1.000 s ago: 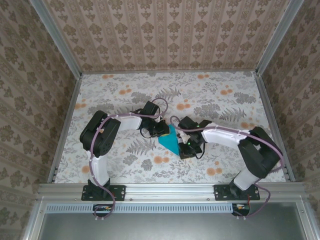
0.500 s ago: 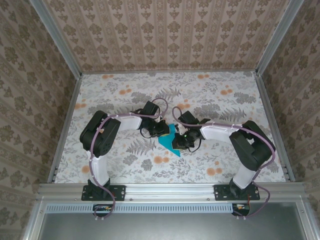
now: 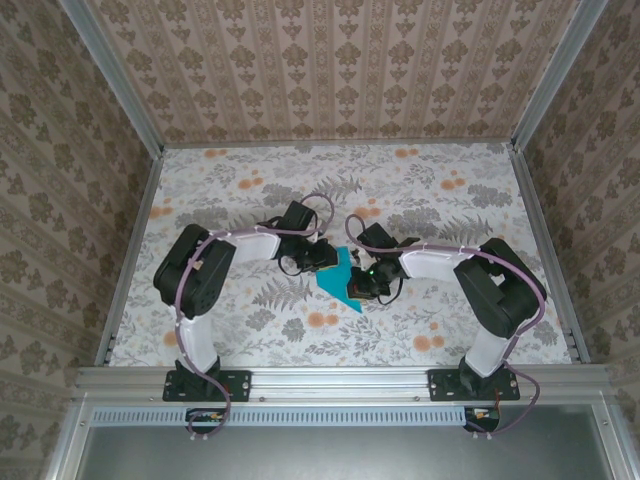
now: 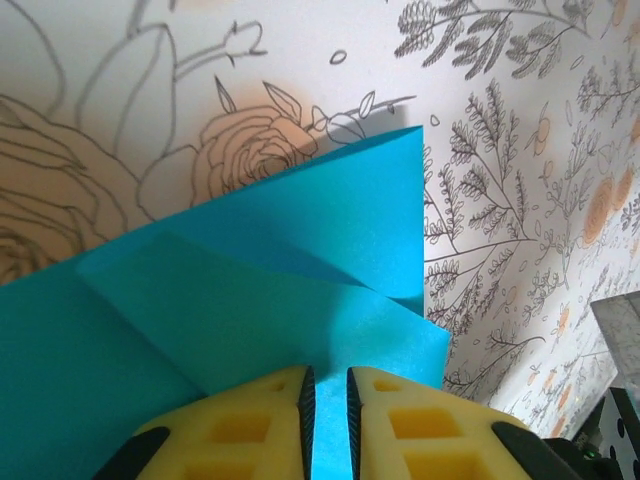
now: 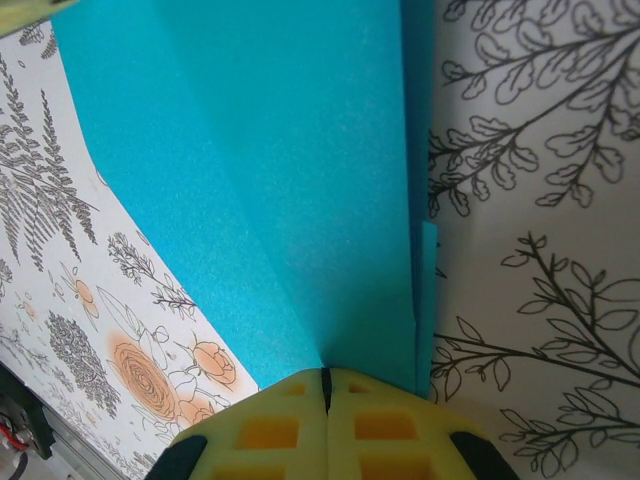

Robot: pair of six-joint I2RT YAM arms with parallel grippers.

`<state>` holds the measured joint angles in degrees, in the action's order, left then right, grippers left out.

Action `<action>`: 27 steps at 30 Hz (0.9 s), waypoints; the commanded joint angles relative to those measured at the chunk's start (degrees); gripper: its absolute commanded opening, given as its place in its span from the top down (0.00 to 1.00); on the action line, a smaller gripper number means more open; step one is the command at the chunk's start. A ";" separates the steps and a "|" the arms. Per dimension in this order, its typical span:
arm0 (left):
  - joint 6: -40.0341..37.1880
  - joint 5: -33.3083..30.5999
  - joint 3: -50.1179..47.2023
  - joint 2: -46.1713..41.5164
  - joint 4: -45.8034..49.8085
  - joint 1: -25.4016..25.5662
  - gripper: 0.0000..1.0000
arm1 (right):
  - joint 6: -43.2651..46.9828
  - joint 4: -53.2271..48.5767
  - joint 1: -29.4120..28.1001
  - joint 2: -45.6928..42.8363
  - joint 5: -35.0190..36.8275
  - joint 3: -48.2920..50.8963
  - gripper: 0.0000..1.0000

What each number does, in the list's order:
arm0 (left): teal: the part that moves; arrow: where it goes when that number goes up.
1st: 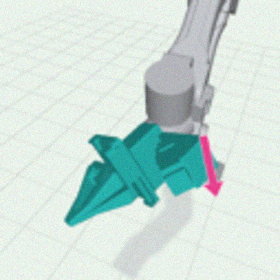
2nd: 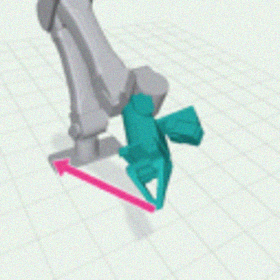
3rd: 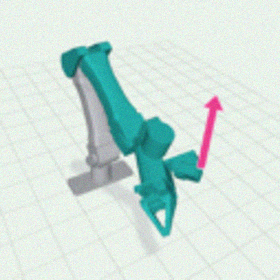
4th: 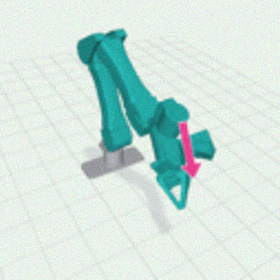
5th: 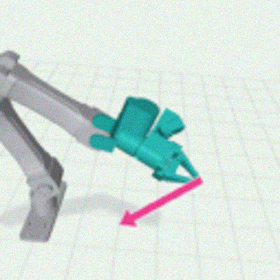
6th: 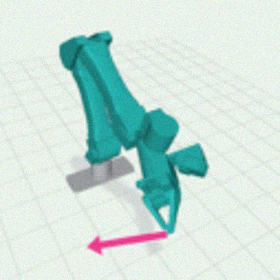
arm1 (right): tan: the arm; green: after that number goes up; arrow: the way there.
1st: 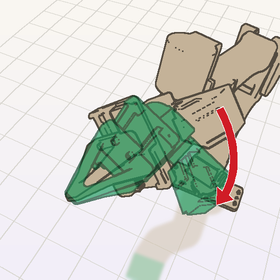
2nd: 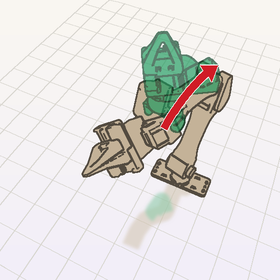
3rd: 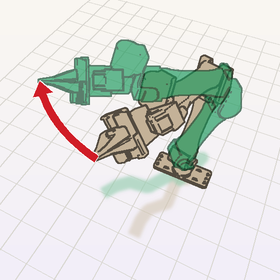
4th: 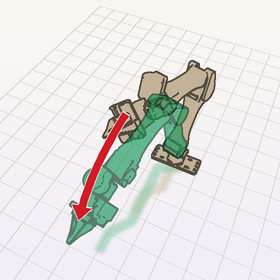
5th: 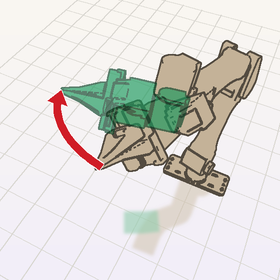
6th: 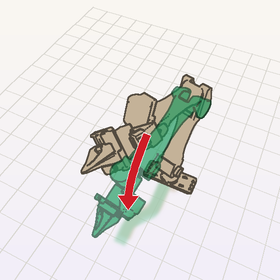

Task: Fold a paper plane with a square sheet of paper (fold left side to right side)
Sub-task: Fourth fold the wing at the center of the table.

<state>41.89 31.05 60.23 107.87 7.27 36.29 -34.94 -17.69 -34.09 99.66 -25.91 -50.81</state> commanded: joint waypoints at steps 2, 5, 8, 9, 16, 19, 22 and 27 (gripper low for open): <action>-3.03 -0.03 -2.20 -5.73 -1.27 0.46 0.81 | -0.52 -3.37 0.47 2.24 3.78 3.97 1.00; -3.46 1.88 -3.09 -6.58 -2.11 1.55 0.81 | -0.76 -2.59 0.60 2.30 3.24 4.22 1.00; -3.52 3.60 -3.43 -5.81 -2.78 2.82 0.83 | -0.75 -2.47 0.69 2.43 3.14 4.14 1.00; -3.51 3.96 -3.41 -5.34 -3.03 3.21 0.83 | -0.71 -2.47 0.69 2.49 3.15 4.05 1.00; -3.04 5.25 -3.37 -1.92 -4.40 4.84 0.86 | -0.40 -2.86 0.72 2.97 3.14 3.52 1.00; -3.17 5.08 -3.40 -0.82 -4.66 4.83 0.87 | -0.22 -3.29 0.76 3.03 3.14 3.35 1.00; -3.30 4.81 -3.49 0.20 -5.10 4.84 0.89 | -0.02 -3.65 0.75 3.03 3.41 3.26 1.00; -3.10 3.98 -4.48 1.41 -6.22 4.59 0.93 | 0.75 -5.30 0.76 3.01 4.26 2.82 1.00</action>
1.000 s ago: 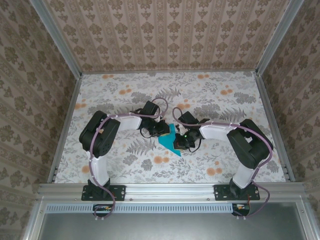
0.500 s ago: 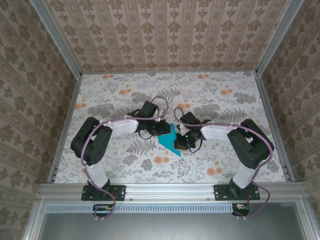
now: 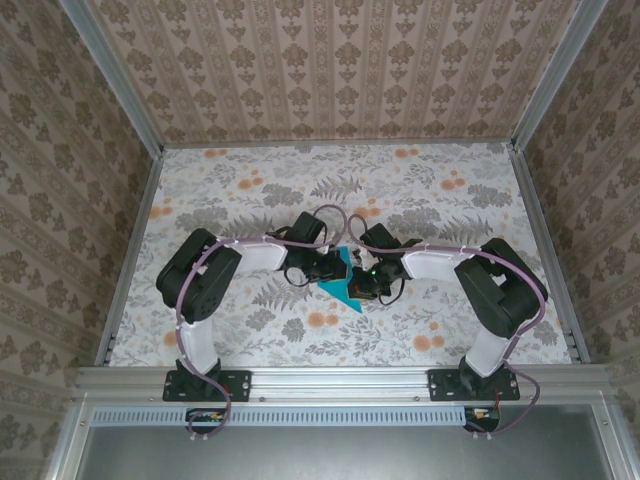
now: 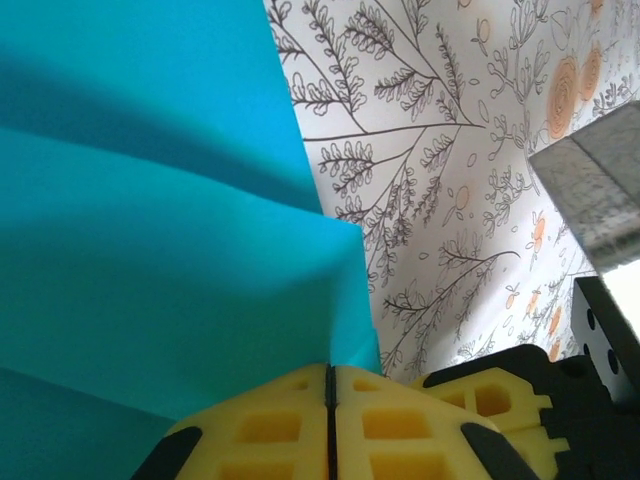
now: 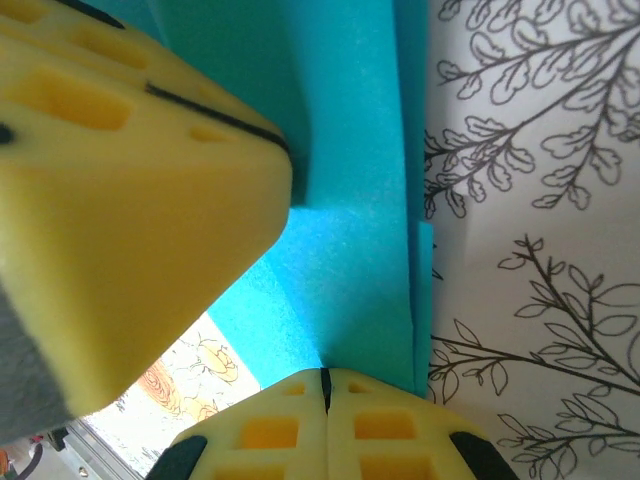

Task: Fold a paper plane with a square sheet of paper (fold left side to right side)
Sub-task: Fourth fold the wing at the center of the table.

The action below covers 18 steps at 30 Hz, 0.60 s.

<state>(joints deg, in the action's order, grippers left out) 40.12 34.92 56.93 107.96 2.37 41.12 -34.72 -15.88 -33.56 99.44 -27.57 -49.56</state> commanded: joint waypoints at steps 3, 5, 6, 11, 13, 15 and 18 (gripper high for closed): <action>-0.50 -0.09 -2.76 1.80 -3.17 -0.85 0.96 | 0.94 -7.98 0.25 3.23 6.19 1.41 1.00; -0.13 -0.20 -3.86 2.06 -4.68 -1.34 0.97 | 1.18 -8.61 0.25 3.33 6.39 1.31 1.00; 0.15 -0.13 -4.35 2.23 -5.43 -1.60 0.98 | 1.27 -8.88 0.27 3.31 6.43 1.27 1.00; 1.39 0.59 -6.60 2.74 -9.44 -3.52 0.98 | 1.85 -10.17 0.25 3.48 6.74 1.00 1.00; 1.52 0.59 -6.92 2.86 -9.84 -4.40 0.99 | 2.08 -10.74 0.25 3.52 6.91 0.88 1.00; 1.51 0.60 -7.22 2.88 -10.27 -5.30 0.99 | 2.37 -11.18 0.25 3.57 7.08 0.78 1.00; 0.97 0.44 -6.81 3.12 -9.84 -6.69 0.99 | 2.55 -11.54 0.25 3.54 7.11 0.72 1.00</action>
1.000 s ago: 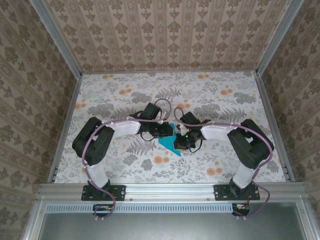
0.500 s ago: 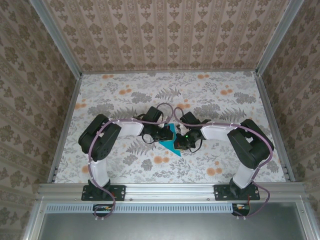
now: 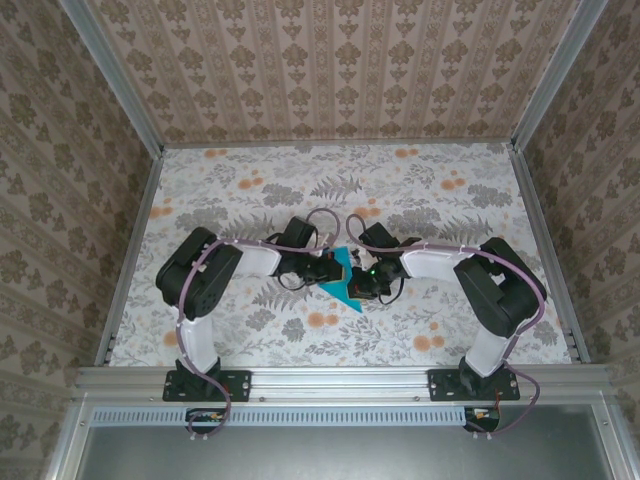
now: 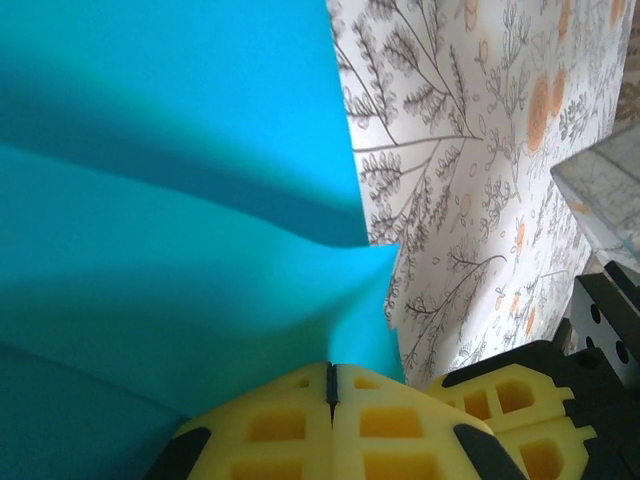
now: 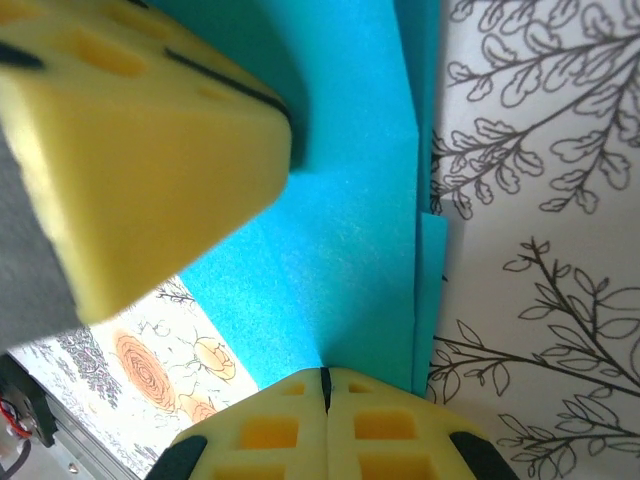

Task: Fold a paper plane with a square sheet of paper (fold left side to right side)
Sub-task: Fourth fold the wing at the center of the table.

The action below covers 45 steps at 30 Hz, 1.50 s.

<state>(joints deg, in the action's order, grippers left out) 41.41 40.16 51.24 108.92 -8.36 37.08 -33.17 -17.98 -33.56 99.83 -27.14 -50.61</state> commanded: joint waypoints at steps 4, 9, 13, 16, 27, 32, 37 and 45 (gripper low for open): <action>-3.16 -5.90 1.32 2.50 4.96 -4.23 0.99 | 1.17 -9.93 0.27 3.11 6.74 1.67 1.00; -7.27 -7.34 5.45 3.83 10.04 -6.84 0.99 | 1.26 -10.23 0.26 2.83 6.47 1.74 1.00; -10.63 -9.14 8.10 4.68 13.71 -9.40 0.99 | 1.09 -10.41 0.25 2.24 6.52 2.16 1.00; -12.24 -9.31 9.34 5.45 15.05 -12.14 0.99 | 1.00 -10.41 0.25 1.95 6.48 2.36 1.00; -15.34 -8.98 12.83 6.13 18.22 -18.31 0.98 | 0.31 -9.37 0.25 0.83 4.81 2.84 1.00; -15.02 -9.27 11.38 0.91 18.87 -18.62 0.91 | -1.94 -3.23 0.25 -1.60 1.43 3.80 1.00; -10.71 -8.19 5.76 -8.78 16.59 -18.12 0.76 | -4.09 4.09 0.44 -7.67 2.13 4.12 0.85; -1.54 -7.18 -3.09 -19.59 12.69 -13.26 0.55 | -1.73 8.60 4.34 -18.68 8.20 6.03 0.59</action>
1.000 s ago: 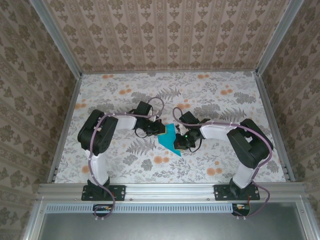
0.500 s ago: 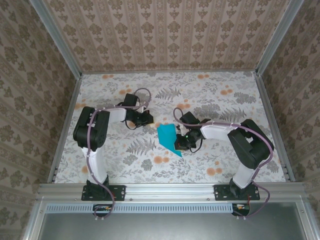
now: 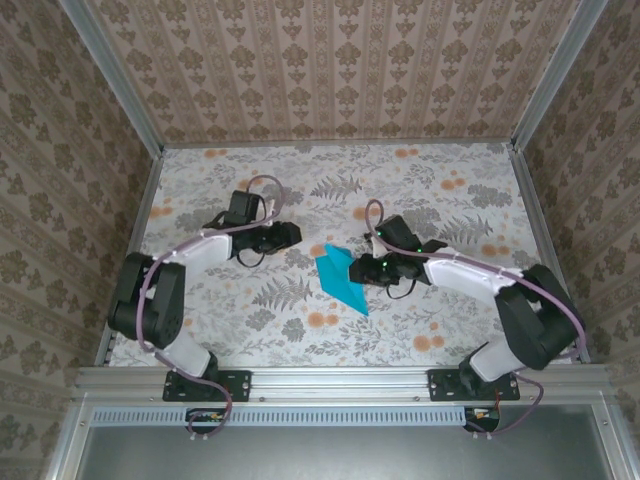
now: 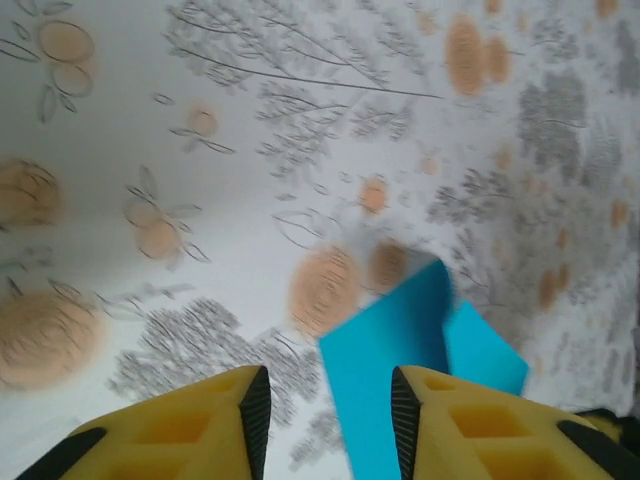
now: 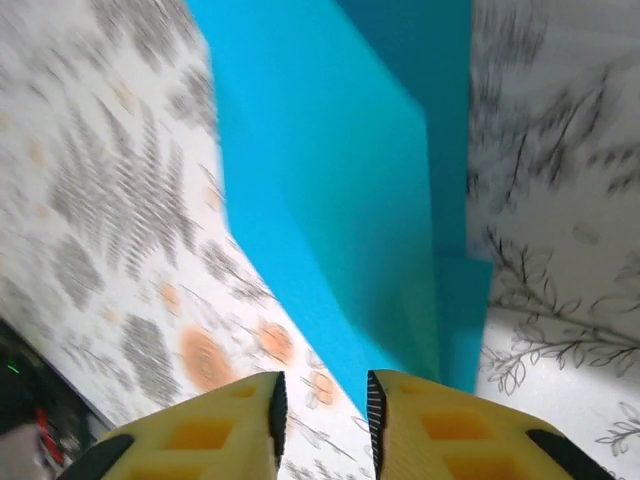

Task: Fold a paper plane with a square sheet of paper (fold left side to right side)
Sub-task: Fourth fold the wing at the center of the table.

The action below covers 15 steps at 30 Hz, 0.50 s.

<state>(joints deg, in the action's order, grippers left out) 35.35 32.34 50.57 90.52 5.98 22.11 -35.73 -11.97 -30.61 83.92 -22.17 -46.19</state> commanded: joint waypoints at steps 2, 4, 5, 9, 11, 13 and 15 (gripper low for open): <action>7.17 0.58 -4.05 -1.56 -4.24 3.57 0.53 | 1.23 2.96 2.49 -3.84 3.39 1.93 0.55; 8.91 0.96 -4.72 -0.71 -6.34 5.74 0.52 | 1.36 3.93 2.90 -4.73 3.29 2.32 0.52; 9.30 1.31 -4.61 0.09 -7.12 6.51 0.51 | 1.30 4.48 2.88 -6.06 3.44 2.67 0.50; 10.97 2.12 -3.55 4.29 -10.99 8.44 0.49 | 1.10 5.96 2.93 -7.85 3.56 3.78 0.44; 12.22 3.30 -2.62 6.73 -13.63 9.22 0.48 | 1.49 5.58 3.05 -8.68 3.66 3.99 0.42; 12.14 3.52 -0.71 9.21 -13.80 10.15 0.48 | 1.54 5.07 3.10 -9.84 3.88 4.35 0.40; 11.66 3.66 1.49 11.50 -13.32 10.87 0.49 | 1.32 4.66 3.35 -11.24 3.91 4.78 0.38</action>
<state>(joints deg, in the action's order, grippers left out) 45.74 34.41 48.62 100.16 -4.47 32.08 -34.70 -7.66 -27.59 75.31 -19.59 -42.54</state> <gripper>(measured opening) 0.512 0.619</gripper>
